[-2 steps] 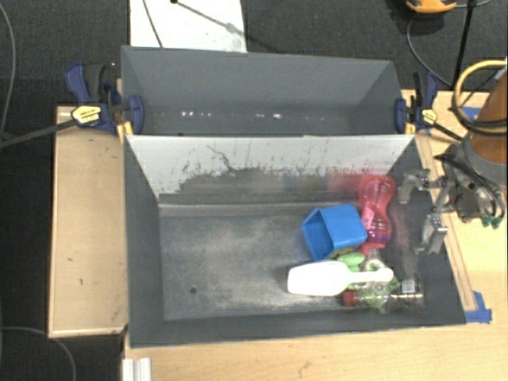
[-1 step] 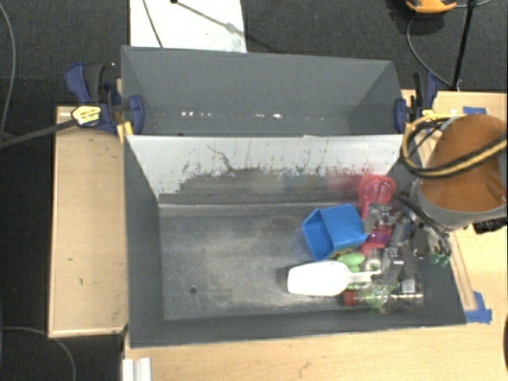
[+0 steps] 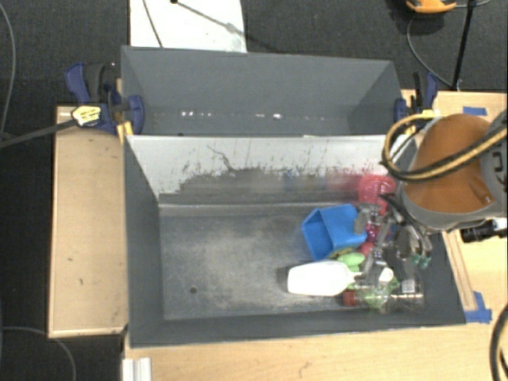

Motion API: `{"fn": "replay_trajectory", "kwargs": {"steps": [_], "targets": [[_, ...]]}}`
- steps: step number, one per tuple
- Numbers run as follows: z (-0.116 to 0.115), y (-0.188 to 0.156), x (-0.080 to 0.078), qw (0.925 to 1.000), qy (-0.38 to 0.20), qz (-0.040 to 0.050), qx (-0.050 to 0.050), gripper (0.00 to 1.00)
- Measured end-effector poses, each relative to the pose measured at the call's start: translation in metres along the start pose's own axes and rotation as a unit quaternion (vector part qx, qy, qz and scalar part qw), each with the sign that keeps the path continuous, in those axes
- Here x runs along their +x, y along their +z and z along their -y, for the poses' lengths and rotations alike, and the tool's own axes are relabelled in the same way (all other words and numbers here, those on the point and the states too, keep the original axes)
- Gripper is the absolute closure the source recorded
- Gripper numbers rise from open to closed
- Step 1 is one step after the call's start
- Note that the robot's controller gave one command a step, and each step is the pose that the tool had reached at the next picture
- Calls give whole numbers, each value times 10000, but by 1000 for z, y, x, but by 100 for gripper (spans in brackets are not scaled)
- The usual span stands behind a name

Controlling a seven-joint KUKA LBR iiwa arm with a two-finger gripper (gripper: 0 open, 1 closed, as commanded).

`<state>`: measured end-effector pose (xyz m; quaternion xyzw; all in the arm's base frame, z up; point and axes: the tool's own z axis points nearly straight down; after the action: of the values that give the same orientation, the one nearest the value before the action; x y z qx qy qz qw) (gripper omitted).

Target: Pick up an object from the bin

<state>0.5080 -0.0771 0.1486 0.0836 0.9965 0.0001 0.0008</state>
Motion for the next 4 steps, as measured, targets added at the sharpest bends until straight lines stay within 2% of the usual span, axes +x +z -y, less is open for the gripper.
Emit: {"fn": "replay_trajectory", "kwargs": {"steps": [1,2,3,4], "targets": [[24,11,23,9973,-733,5,0,0],[21,77,25,9987,-514,17,-15,0],[28,76,24,9997,-233,6,-20,100],[28,76,24,9997,-238,6,-20,100]]}}
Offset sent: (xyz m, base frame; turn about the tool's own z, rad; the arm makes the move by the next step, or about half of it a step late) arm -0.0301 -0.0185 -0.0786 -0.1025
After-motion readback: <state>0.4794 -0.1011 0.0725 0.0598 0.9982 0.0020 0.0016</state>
